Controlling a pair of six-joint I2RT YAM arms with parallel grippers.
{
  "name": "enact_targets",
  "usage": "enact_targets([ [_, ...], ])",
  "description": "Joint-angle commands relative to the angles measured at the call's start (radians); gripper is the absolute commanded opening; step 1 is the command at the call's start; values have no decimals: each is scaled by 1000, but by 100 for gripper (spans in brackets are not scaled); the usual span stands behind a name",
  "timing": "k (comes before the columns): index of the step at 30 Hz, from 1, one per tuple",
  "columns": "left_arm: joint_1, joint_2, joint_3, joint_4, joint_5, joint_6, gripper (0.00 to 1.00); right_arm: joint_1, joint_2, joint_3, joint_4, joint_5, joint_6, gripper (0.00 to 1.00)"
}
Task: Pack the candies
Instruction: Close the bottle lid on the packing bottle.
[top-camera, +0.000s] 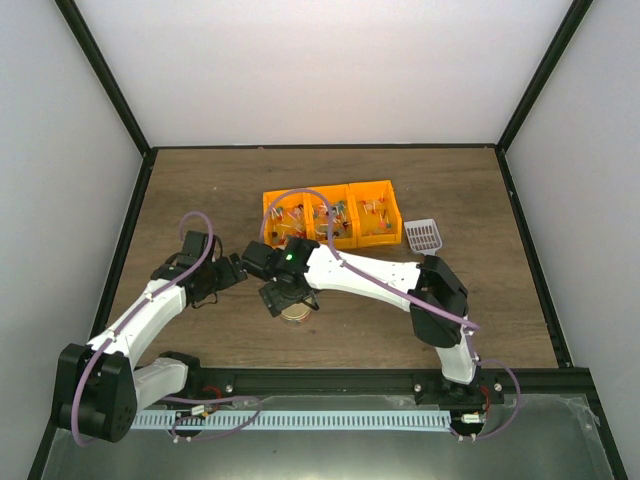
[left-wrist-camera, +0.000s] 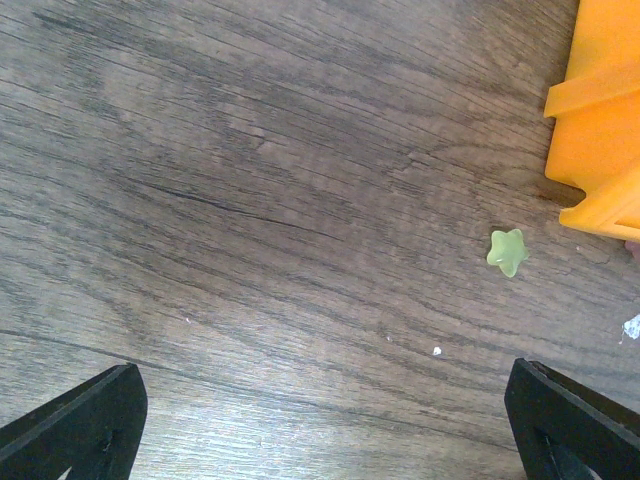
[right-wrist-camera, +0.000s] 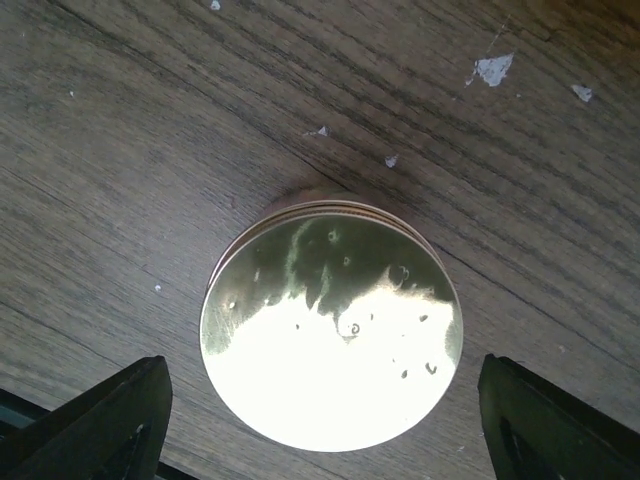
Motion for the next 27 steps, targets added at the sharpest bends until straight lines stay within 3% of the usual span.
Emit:
enact_targets([
  [1,7,5,-5,11,9,12,100,-2,-24,-15,15,7,7,83],
  [4,8,3,-6,10,8,12,100,-3,-23,-41,32,-1,5,79],
  [16,8,0,-10,10,8,9,100,-3,-12,-117,91,-19,-12,84],
  [27,8,2,-10,13,10,9,100,-2,-19,-17,40,30,-6,81],
])
